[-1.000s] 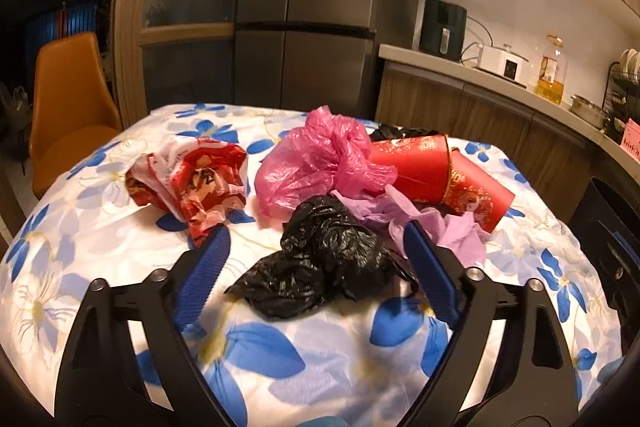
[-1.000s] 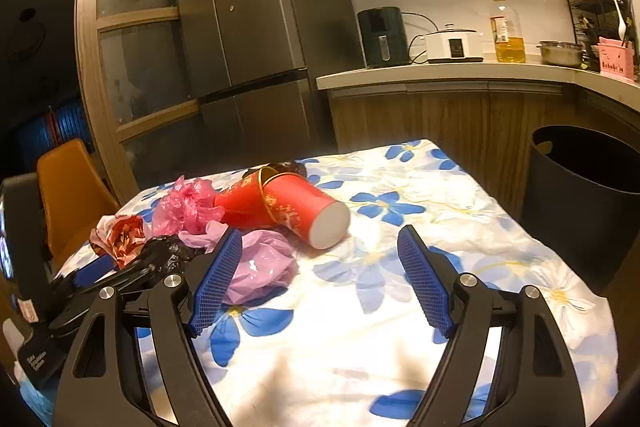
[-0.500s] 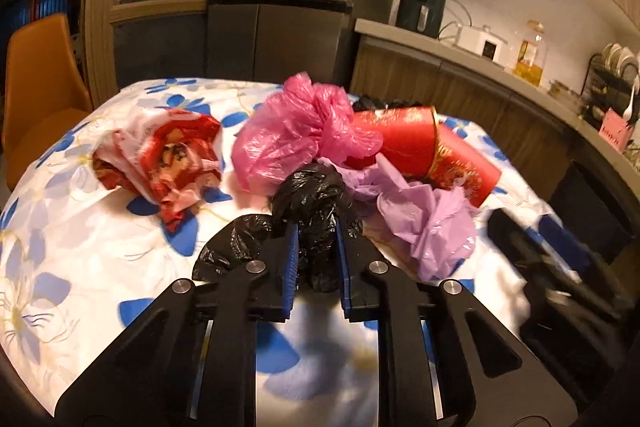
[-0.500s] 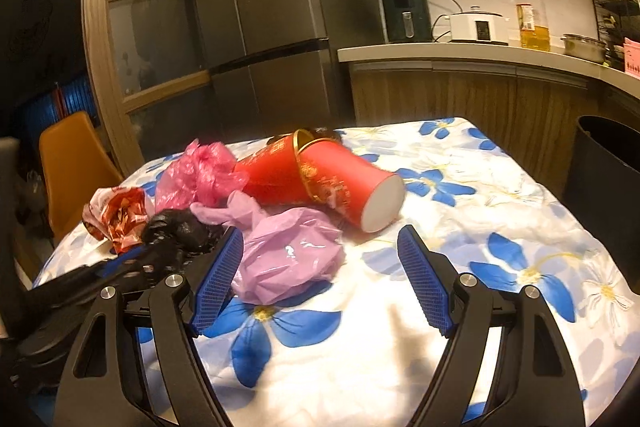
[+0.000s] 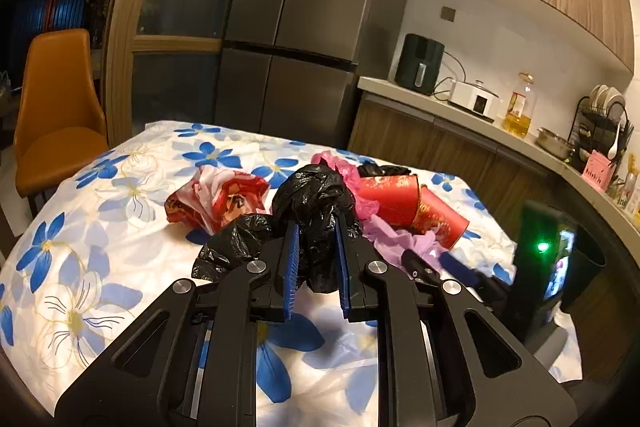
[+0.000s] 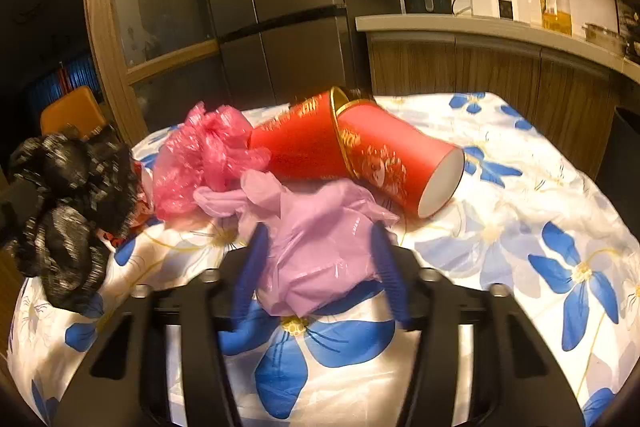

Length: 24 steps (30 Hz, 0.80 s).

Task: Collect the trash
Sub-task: 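Grasp the black plastic bag with the left tool while the right tool grasps the lilac glove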

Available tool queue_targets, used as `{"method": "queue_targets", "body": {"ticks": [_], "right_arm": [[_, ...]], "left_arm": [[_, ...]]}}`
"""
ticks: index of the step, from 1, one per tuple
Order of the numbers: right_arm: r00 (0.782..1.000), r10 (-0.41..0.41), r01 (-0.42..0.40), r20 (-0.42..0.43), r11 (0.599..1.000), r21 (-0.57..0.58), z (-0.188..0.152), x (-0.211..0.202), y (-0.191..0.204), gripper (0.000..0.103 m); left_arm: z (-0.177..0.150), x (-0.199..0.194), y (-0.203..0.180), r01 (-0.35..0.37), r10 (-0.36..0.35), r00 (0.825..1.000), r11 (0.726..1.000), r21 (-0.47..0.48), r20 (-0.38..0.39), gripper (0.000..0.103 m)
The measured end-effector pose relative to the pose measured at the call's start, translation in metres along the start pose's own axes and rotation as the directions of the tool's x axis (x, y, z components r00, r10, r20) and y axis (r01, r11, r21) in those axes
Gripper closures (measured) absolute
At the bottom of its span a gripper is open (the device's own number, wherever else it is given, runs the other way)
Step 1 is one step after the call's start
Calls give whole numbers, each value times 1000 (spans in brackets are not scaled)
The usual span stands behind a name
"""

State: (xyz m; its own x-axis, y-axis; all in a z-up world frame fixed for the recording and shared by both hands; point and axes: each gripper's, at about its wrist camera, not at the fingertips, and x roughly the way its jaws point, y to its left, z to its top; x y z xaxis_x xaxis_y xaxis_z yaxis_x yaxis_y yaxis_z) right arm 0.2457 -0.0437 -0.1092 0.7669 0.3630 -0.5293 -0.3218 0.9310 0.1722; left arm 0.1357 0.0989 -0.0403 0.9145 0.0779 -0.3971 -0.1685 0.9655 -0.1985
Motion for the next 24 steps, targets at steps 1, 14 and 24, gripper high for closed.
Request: {"method": "queue_targets", "body": {"ticks": [1, 14, 24], "right_arm": [[1000, 4, -4, -7, 1000, 9, 0, 1, -2, 69], [998, 30, -32, 56, 999, 32, 3, -38, -19, 100], [985, 18, -30, 170, 997, 69, 15, -100, -41, 100]], "left_arm": [[1, 0, -1, 0, 0, 1000, 1000, 1, 1, 87], [0, -5, -6, 2, -2, 1000, 1000, 7, 3, 87], [-1, -14, -33, 43, -44, 999, 998, 46, 11, 87]]}}
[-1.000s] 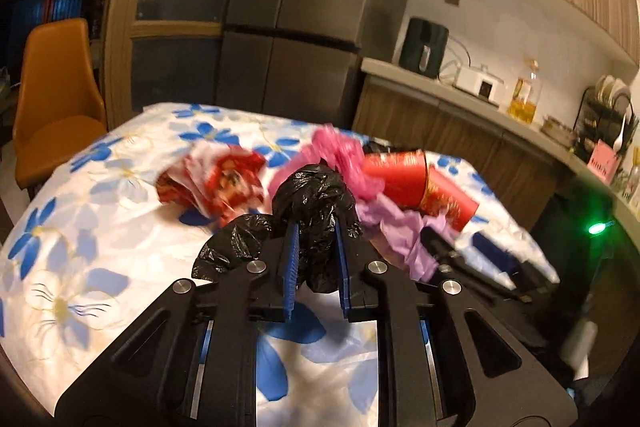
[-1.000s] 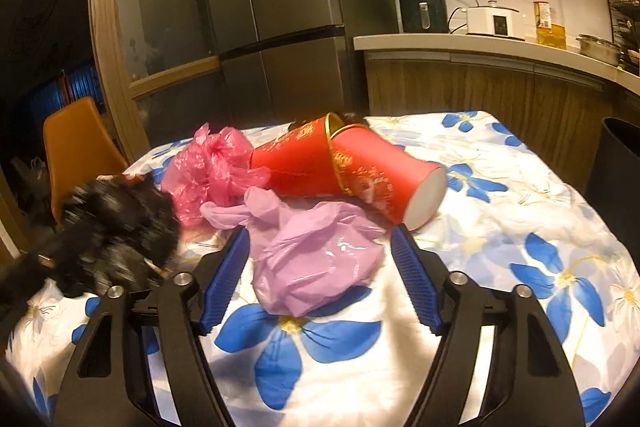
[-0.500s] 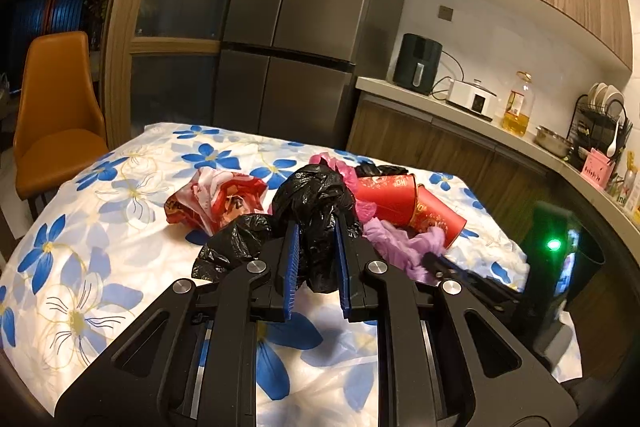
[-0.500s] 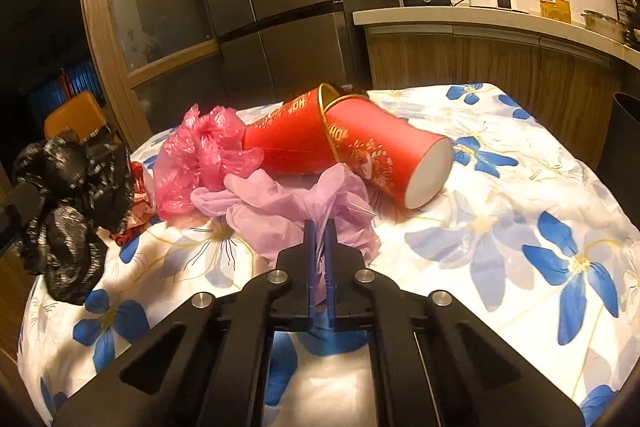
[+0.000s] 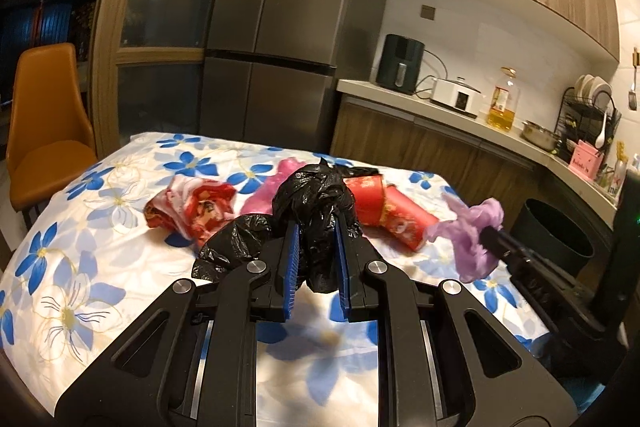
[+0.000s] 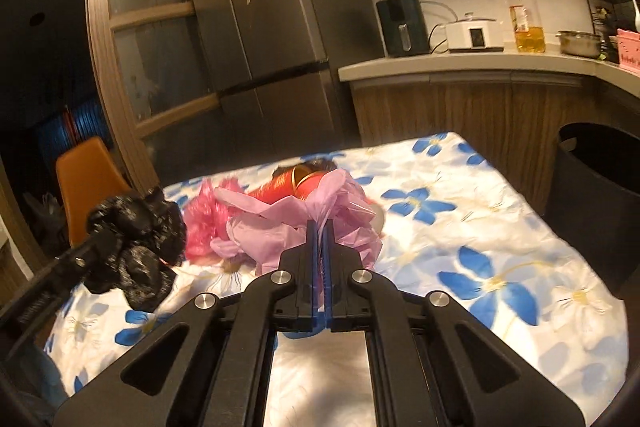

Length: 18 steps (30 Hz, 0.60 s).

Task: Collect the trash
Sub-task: 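Grasp the black plastic bag with the left tool while the right tool grasps the lilac glove, then carry the black bag and lilac glove over the black bin with both tools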

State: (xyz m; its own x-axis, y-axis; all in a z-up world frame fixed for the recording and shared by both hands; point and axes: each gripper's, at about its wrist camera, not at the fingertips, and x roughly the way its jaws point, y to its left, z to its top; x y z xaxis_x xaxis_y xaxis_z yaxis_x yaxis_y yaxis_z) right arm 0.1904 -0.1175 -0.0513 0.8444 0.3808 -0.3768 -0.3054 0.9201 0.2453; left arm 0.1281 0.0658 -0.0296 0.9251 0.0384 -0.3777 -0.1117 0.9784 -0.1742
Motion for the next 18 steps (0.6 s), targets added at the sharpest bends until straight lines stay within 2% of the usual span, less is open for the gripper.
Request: {"method": "queue_targets", "body": {"ticks": [10, 18], "right_arm": [[997, -50, 50, 57, 999, 2, 10, -42, -35, 100], [986, -119, 117, 117, 993, 25, 23, -72, -76, 100]], "left_arm": [[1, 1, -51, 68, -68, 998, 997, 46, -8, 87], [8, 11, -117, 151, -151, 988, 979, 136, -8, 87]]}}
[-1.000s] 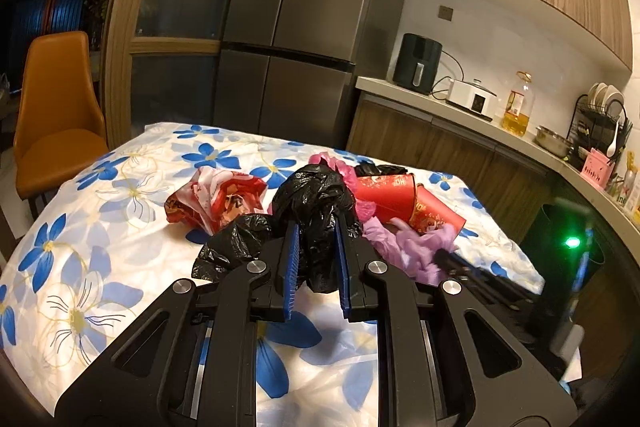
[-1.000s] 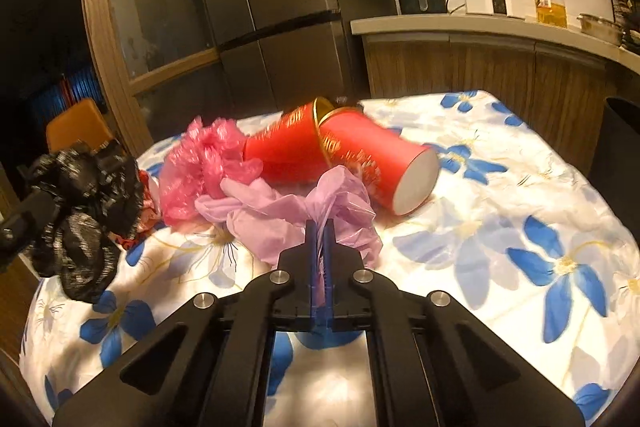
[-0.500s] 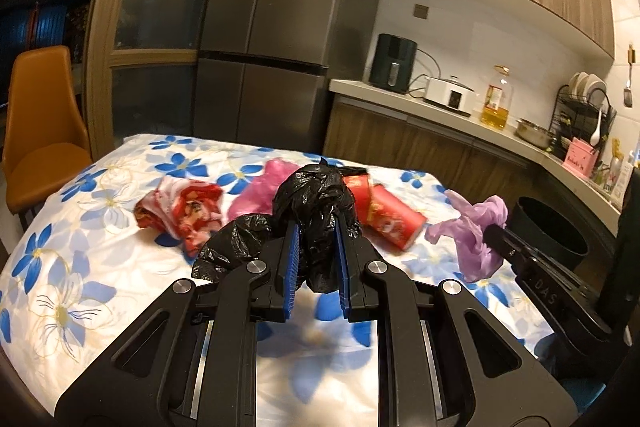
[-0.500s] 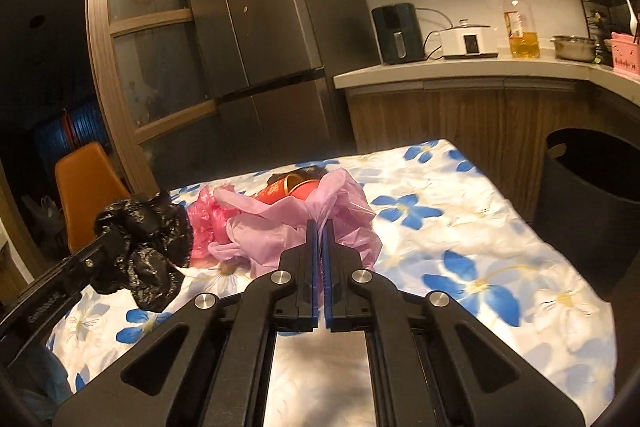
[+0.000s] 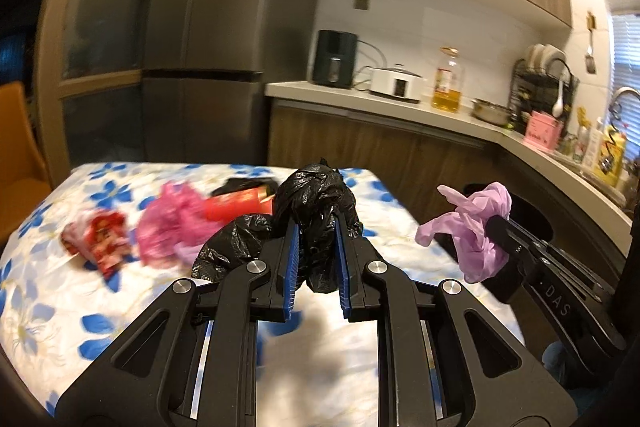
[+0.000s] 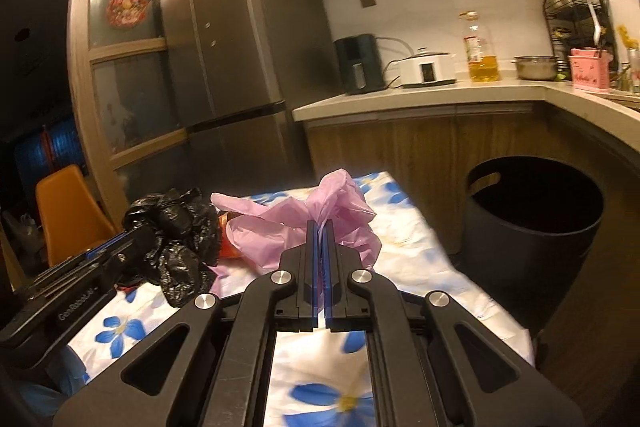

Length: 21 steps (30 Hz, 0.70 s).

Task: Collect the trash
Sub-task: 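Carry the black bag and lilac glove over the black bin with both tools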

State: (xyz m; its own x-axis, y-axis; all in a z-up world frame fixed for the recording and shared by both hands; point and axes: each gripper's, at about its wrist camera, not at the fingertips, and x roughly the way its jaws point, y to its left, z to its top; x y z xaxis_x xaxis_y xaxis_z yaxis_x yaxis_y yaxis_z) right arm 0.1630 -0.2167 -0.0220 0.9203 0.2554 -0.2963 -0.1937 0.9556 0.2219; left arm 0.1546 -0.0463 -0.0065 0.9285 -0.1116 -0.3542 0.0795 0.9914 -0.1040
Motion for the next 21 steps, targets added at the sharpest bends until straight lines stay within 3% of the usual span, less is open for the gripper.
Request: {"method": "queue_targets", "body": {"ticks": [10, 21], "right_arm": [[989, -130, 127, 73, 991, 37, 23, -18, -60, 100], [954, -277, 267, 119, 959, 93, 47, -24, -131, 100]], "left_arm": [[24, 38, -84, 137, -139, 990, 987, 82, 19, 87], [40, 76, -170, 273, -279, 960, 952, 139, 26, 87]]}}
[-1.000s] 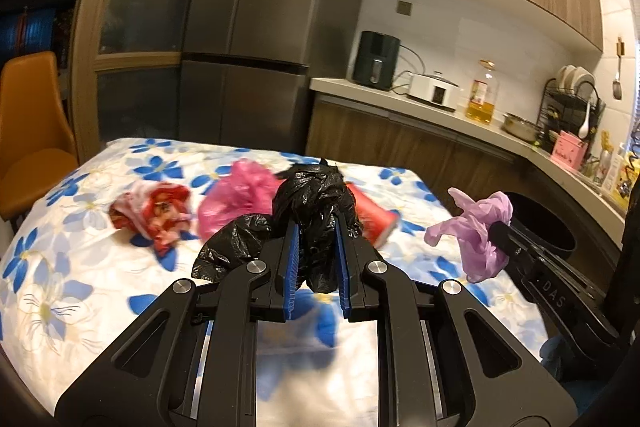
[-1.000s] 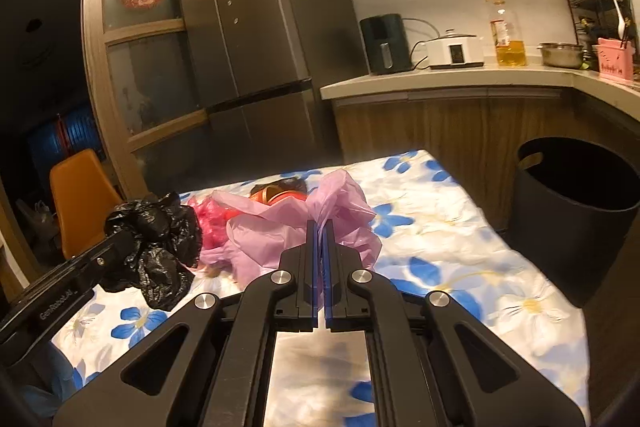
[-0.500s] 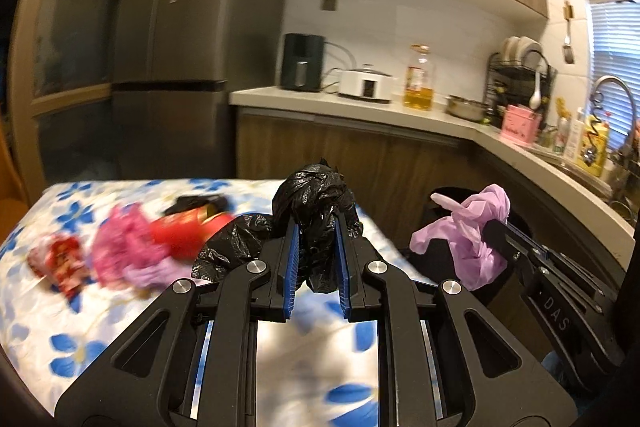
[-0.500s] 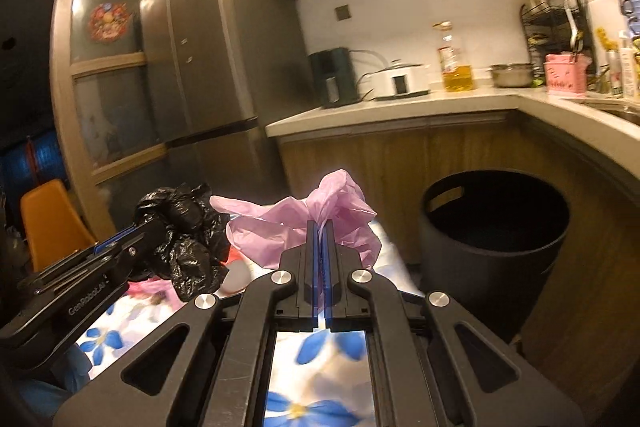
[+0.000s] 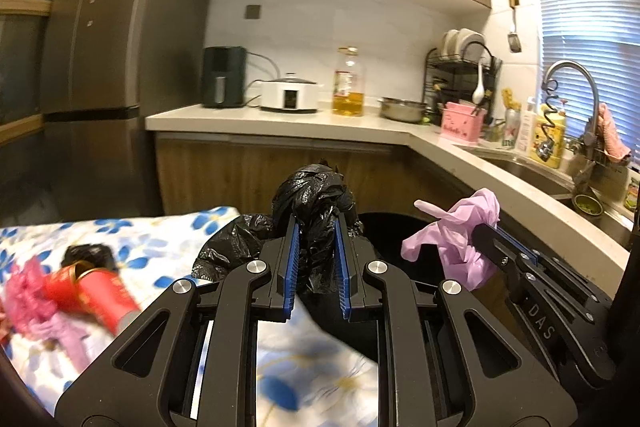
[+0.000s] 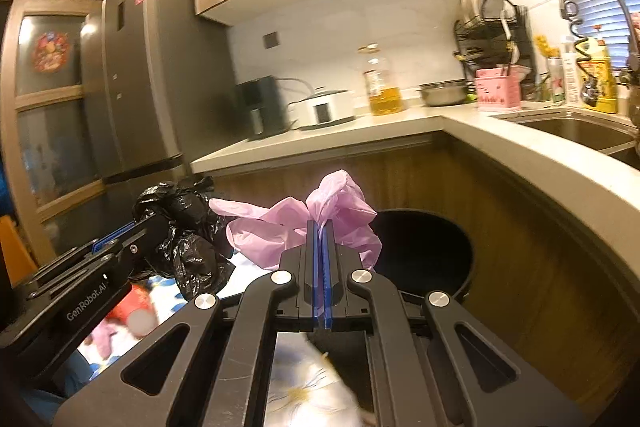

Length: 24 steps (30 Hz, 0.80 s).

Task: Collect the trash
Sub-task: 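Carry the black bag and lilac glove over the black bin with both tools, then open both tools to drop the black bag and lilac glove into the bin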

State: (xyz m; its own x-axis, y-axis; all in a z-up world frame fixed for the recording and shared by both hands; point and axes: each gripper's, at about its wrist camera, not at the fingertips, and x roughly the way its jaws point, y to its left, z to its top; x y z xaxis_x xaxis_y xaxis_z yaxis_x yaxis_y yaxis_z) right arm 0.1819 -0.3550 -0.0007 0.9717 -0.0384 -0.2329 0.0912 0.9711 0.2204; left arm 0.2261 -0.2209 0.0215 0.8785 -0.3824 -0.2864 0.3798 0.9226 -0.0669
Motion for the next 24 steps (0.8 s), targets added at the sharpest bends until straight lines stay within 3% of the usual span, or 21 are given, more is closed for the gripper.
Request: {"method": "queue_targets", "body": {"ticks": [8, 24], "right_arm": [[998, -55, 55, 18, 998, 27, 12, 13, -34, 100], [998, -61, 60, 7, 997, 52, 20, 35, -60, 100]], "left_arm": [[6, 37, -27, 53, -53, 999, 999, 9, -14, 87], [2, 70, -46, 80, -78, 996, 996, 37, -39, 87]]}}
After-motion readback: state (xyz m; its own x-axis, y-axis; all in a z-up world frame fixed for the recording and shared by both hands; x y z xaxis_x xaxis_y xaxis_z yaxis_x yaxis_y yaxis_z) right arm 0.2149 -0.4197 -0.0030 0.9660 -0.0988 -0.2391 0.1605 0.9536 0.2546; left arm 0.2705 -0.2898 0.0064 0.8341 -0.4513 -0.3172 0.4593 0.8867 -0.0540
